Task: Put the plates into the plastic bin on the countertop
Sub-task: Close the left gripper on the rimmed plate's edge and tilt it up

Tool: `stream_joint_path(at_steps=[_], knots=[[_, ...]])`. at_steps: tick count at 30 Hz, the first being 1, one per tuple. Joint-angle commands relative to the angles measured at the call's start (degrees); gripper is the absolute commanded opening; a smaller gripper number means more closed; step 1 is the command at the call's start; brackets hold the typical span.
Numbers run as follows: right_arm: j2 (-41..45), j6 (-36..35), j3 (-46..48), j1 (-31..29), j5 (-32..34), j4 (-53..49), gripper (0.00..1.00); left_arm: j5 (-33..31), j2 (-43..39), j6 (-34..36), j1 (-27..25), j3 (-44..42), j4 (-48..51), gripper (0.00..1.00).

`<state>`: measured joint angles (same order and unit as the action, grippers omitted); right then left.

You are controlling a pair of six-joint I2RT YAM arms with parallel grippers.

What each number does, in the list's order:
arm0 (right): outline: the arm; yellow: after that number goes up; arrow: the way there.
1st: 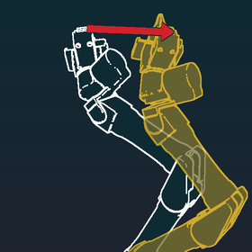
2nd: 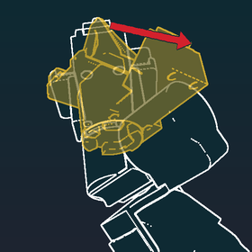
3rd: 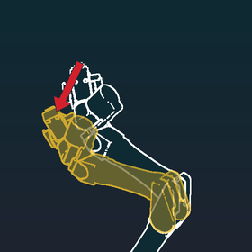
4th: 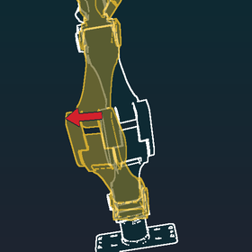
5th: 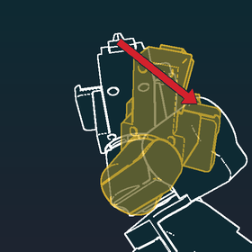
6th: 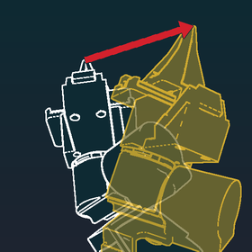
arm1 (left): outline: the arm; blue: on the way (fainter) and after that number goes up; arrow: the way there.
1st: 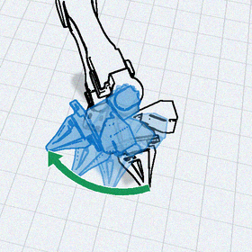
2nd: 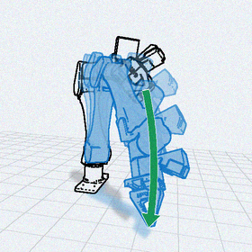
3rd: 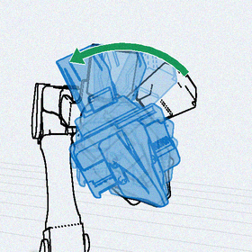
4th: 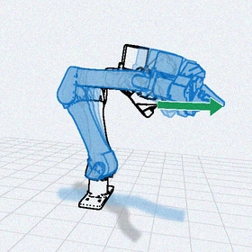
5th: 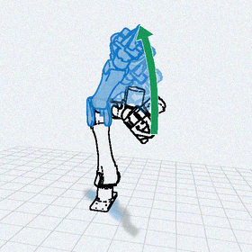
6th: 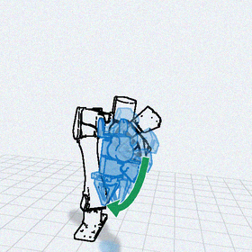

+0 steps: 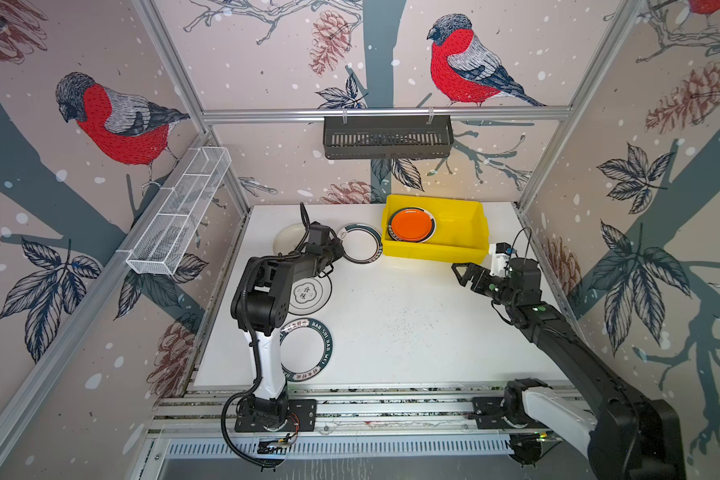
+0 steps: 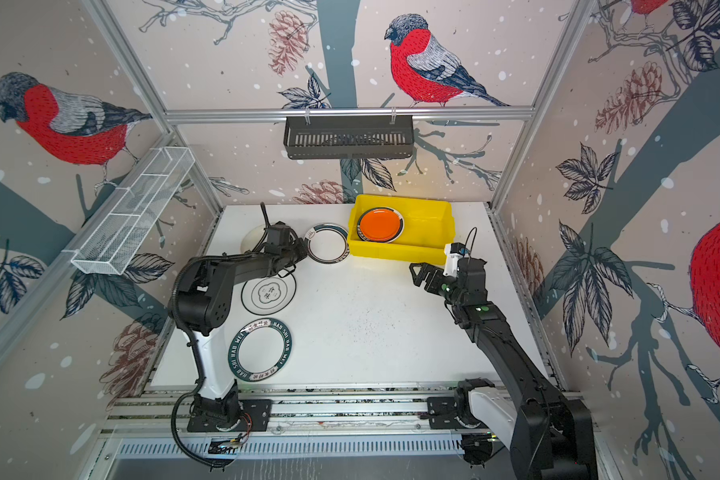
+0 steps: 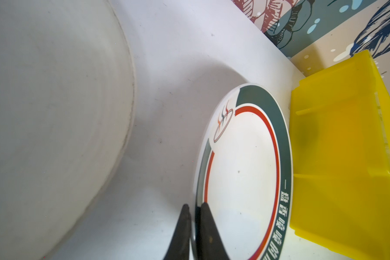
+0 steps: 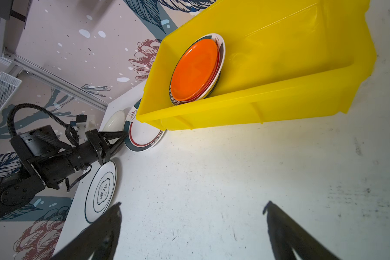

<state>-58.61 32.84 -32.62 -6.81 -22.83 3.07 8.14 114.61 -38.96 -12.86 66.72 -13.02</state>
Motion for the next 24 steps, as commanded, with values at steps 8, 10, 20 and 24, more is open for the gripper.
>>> stream_joint_path(at_steps=[8, 10, 20, 24], knots=[[0.95, -0.41, 0.18, 0.04, -1.58, 0.98, 1.0, 2.28, -5.4, 1.25, 0.16, -2.35, 2.35, 0.0], [1.26, -0.31, 0.41, 0.09, -1.83, 1.1, 1.0, 2.32, -6.74, 1.68, 0.07, -2.62, 2.94, 0.0], [1.6, 0.62, 1.77, 0.04, -3.63, 2.92, 1.0, 0.74, -15.15, 3.45, 0.03, -5.97, 4.64, 0.0], [1.57, 1.15, 1.77, -0.05, -4.36, 3.23, 1.0, 0.53, -19.31, 3.46, 0.03, -7.97, 4.62, 0.0]])
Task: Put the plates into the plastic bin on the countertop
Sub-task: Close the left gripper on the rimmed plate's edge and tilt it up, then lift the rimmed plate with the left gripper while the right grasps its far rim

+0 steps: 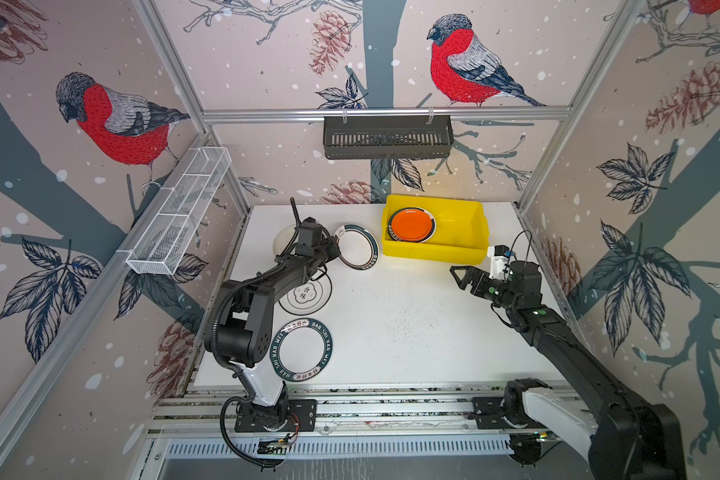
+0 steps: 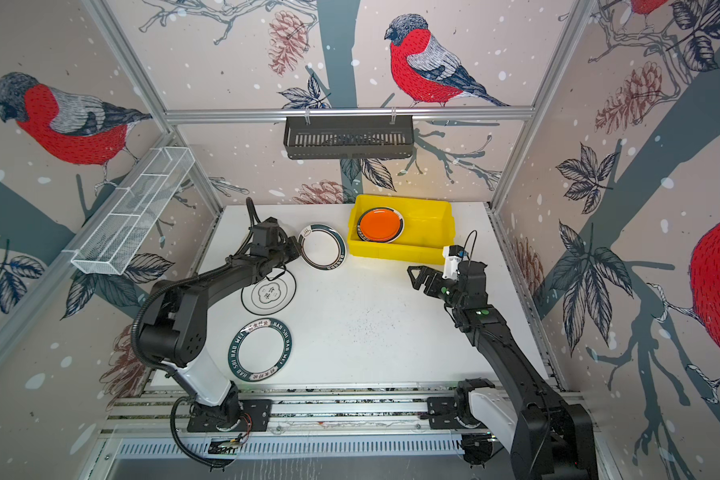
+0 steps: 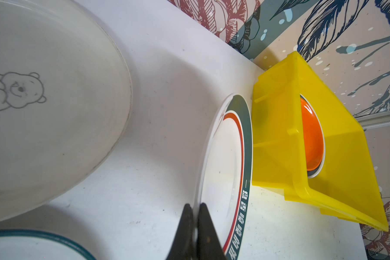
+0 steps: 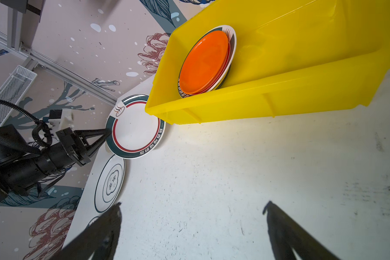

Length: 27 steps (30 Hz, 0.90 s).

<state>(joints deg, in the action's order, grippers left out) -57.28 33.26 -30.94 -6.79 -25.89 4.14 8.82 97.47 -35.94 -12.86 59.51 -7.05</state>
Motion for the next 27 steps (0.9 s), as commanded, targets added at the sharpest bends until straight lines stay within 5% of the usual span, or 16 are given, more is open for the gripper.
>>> stream_joint_path(at_steps=[1, 13, 27], knots=[[0.25, 0.91, 0.17, -0.07, -1.64, 2.48, 1.0, 0.11, -3.0, 0.31, 0.03, -1.16, -1.54, 0.0], [-0.45, 3.74, 0.31, -2.69, -4.26, 6.8, 1.0, 3.81, -12.79, -2.0, -2.81, -4.05, -6.02, 0.0], [-4.21, 3.37, -2.2, -11.43, -0.52, 10.53, 1.0, 9.0, -10.38, -6.21, -12.77, -2.65, -15.65, 0.0]])
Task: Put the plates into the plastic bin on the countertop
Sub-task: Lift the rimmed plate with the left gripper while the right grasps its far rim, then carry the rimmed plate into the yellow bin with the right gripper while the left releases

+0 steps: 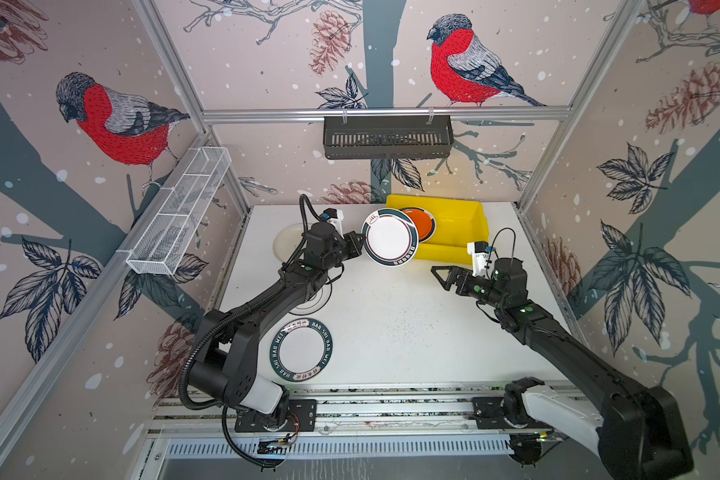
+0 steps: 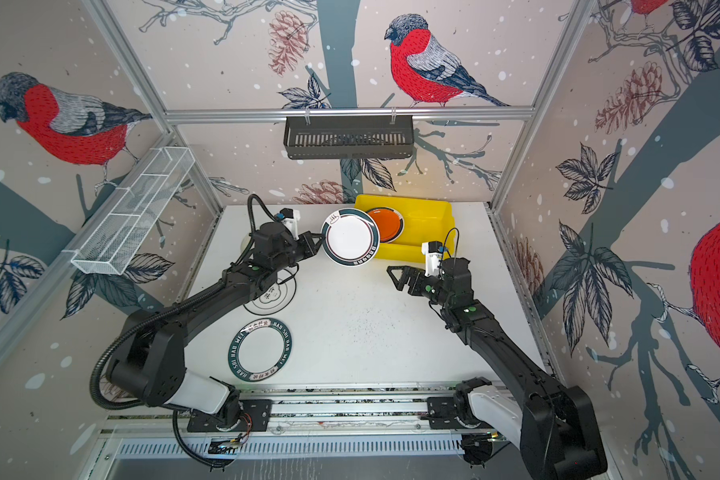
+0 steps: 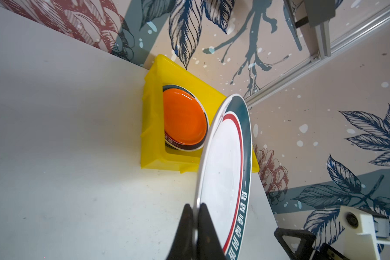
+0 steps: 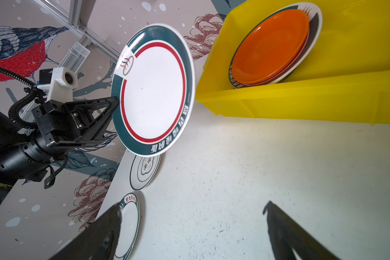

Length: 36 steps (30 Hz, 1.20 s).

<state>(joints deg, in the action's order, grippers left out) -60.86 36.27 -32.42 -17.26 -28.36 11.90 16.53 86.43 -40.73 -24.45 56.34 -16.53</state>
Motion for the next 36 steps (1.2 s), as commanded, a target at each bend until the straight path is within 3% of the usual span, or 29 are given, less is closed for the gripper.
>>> stream_joint_path(at_steps=[1, 9, 17, 29, 36], knots=[[-1.2, 0.35, -0.95, -1.23, 2.25, 2.97, 1.0, 1.64, 1.19, -1.83, -1.74, 0.53, -6.92, 0.0], [-4.44, 1.03, -0.71, -1.37, 4.61, 6.24, 0.93, 4.92, 3.94, -4.07, -4.37, -0.15, -11.48, 0.0], [-6.99, 2.97, -1.4, -1.45, 5.09, 9.25, 0.78, 4.91, 3.04, -5.08, -5.43, -2.7, -14.03, 0.0], [-10.54, 4.86, -3.43, -2.09, 3.76, 12.52, 0.23, 5.28, 1.46, -4.9, -5.49, -4.11, -13.74, 0.0], [-11.69, 5.99, -3.82, -2.43, 3.52, 13.06, 0.07, 4.59, 0.84, -4.25, -5.42, -4.83, -13.04, 0.0]])
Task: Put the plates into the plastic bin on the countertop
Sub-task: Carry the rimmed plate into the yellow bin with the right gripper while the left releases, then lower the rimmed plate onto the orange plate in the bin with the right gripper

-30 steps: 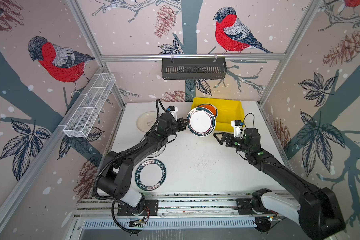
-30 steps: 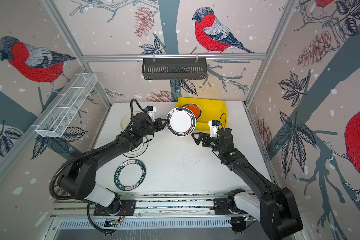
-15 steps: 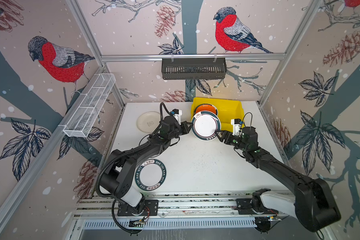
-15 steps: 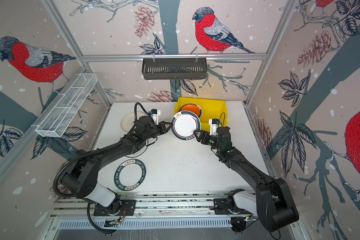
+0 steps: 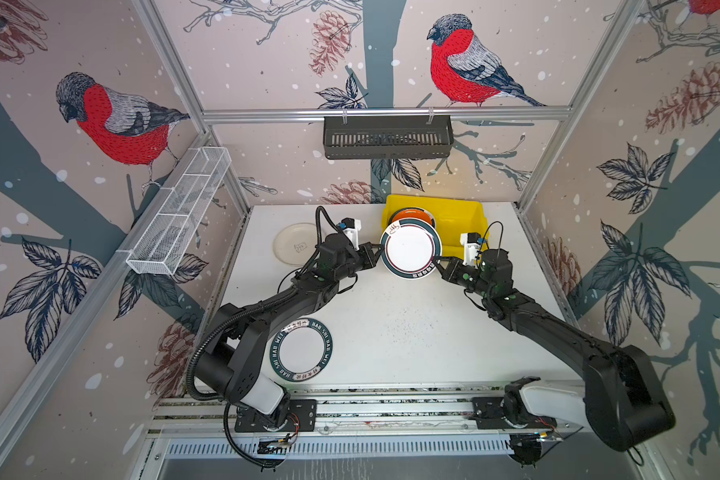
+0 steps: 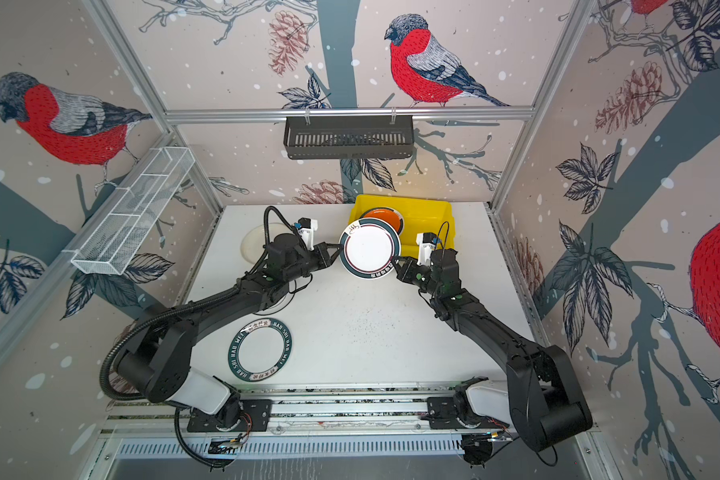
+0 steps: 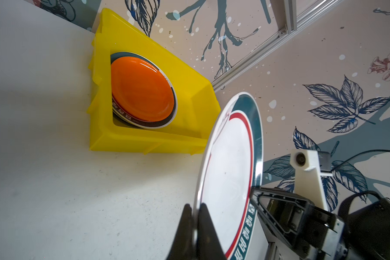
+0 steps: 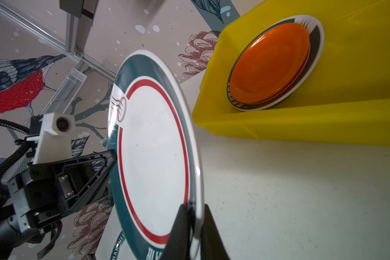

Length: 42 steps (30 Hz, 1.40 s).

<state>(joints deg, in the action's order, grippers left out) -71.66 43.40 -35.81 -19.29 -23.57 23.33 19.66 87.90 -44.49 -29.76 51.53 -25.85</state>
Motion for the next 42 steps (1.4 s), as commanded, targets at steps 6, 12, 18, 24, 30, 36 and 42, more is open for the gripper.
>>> stream_joint_path(at_steps=[6, 12, 18, 24, 30, 36, 42], knots=[[-1.38, -0.61, -1.19, -0.66, -1.26, 1.46, 0.01, 0.6, -0.78, -0.58, 0.23, -0.49, -3.05, 0.0], [-1.34, -0.24, -1.96, -0.93, -0.42, 0.7, 0.0, -2.53, -2.95, -0.17, 0.91, -2.13, -2.9, 0.63], [-1.88, -0.86, -3.93, -0.93, 2.28, -1.95, 0.0, -5.21, -5.79, 1.26, 1.75, -3.49, -1.69, 0.98], [-4.84, -1.21, -8.18, -0.33, 4.06, -3.27, 0.0, -6.77, -9.72, 2.17, 4.29, -5.69, -0.5, 0.98], [-11.04, 1.91, -16.4, 3.05, 2.27, -6.03, 0.0, -9.83, -14.1, 4.94, 6.28, -6.96, 4.59, 0.98], [-15.28, 0.9, -20.95, 5.03, 9.48, -8.22, 0.0, -17.02, -18.4, 9.88, 6.62, -8.37, 10.78, 0.98], [-22.58, -0.16, -28.79, 5.4, 12.91, -11.86, 0.0, -20.5, -21.19, 13.03, 6.73, -8.38, 15.19, 0.98]])
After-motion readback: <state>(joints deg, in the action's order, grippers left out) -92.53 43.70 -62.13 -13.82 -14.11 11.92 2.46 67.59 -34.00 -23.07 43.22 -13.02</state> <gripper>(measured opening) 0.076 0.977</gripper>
